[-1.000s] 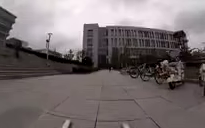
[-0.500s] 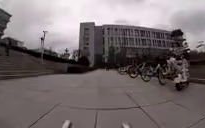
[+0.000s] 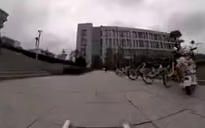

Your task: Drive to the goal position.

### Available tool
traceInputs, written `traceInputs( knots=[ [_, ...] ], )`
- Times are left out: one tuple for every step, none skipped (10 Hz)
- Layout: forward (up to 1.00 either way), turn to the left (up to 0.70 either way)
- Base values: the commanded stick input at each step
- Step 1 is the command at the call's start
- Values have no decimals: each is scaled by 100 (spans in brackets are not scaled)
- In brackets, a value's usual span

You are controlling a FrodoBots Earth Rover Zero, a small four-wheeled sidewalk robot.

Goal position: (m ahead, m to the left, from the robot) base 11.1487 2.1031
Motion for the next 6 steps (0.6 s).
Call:
traceInputs(
  knots=[
    [100,0],
    [100,-3],
    [100,-13],
    [100,-23],
    [100,-7],
    [100,0]
  ],
)
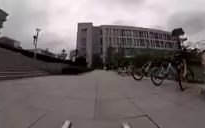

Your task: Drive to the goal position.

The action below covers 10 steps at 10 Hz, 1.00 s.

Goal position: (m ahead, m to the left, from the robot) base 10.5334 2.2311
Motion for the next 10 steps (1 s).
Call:
traceInputs(
  knots=[
    [100,0],
    [100,-4],
    [100,-13],
    [100,-16],
    [100,0],
    [100,0],
    [100,0],
    [100,0],
    [100,0],
    [100,0]
  ],
)
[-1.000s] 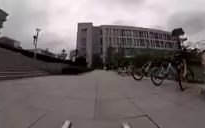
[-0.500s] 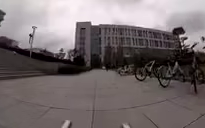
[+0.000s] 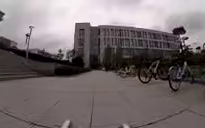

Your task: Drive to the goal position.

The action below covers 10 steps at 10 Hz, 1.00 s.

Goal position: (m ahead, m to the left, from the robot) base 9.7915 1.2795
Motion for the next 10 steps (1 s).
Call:
traceInputs(
  knots=[
    [100,0],
    [100,0],
    [100,0],
    [100,0],
    [100,0],
    [100,0],
    [100,0],
    [100,0],
    [100,0],
    [100,0]
  ],
)
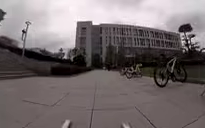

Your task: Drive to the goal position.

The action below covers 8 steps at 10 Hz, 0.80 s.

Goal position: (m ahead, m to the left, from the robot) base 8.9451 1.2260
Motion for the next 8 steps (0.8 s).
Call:
traceInputs(
  knots=[
    [100,0],
    [100,0],
    [100,-6],
    [100,-21],
    [100,-13],
    [100,-5],
    [100,0],
    [100,0]
  ],
)
